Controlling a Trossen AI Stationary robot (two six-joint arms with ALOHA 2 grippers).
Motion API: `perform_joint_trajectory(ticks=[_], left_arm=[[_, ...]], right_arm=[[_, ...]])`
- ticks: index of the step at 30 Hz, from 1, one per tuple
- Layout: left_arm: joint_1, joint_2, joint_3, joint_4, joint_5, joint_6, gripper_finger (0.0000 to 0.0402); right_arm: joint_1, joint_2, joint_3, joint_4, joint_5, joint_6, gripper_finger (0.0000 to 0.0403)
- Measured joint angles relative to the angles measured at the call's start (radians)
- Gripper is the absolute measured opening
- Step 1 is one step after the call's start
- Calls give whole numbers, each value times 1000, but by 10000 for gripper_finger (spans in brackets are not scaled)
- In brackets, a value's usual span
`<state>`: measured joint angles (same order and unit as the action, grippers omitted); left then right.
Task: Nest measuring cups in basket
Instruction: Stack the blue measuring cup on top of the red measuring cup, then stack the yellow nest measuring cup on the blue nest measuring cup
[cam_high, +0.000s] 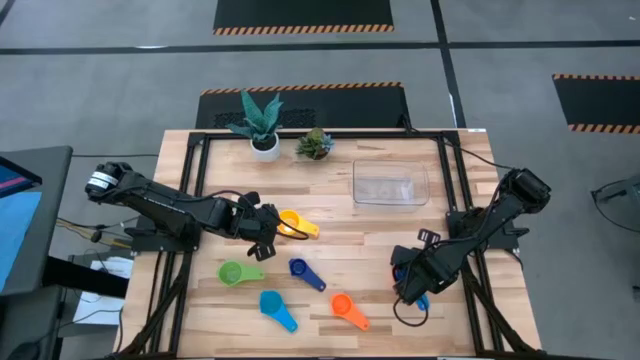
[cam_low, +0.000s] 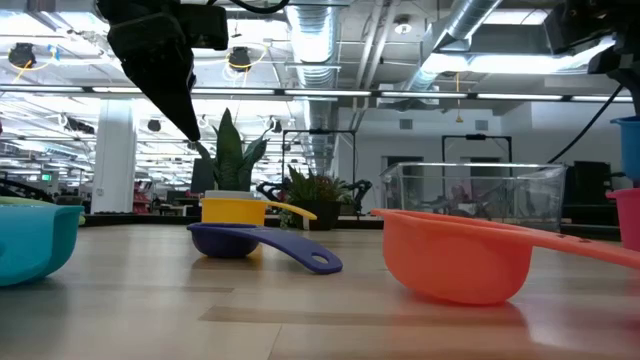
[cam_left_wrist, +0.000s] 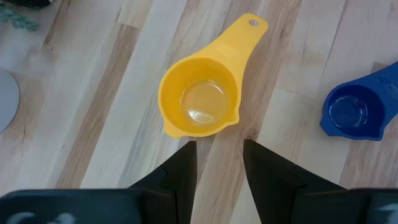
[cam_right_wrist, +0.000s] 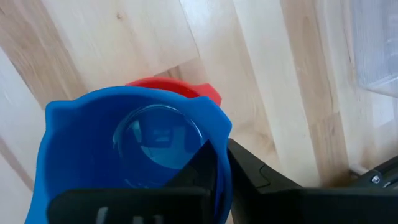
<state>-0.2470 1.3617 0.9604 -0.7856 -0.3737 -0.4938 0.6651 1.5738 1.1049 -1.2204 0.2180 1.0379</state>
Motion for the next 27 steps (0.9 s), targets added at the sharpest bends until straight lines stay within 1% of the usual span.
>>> perform_joint_trajectory(ticks=[8,20,27], left_arm=[[0,0,0,0,0,0,122],[0,0,0,0,0,0,122],[0,0,0,0,0,0,122]], right_arm=[[0,0,0,-1,-12,0,52],[0,0,0,-2,-11,12,89],[-1,0,0,-8,-9,11,93]])
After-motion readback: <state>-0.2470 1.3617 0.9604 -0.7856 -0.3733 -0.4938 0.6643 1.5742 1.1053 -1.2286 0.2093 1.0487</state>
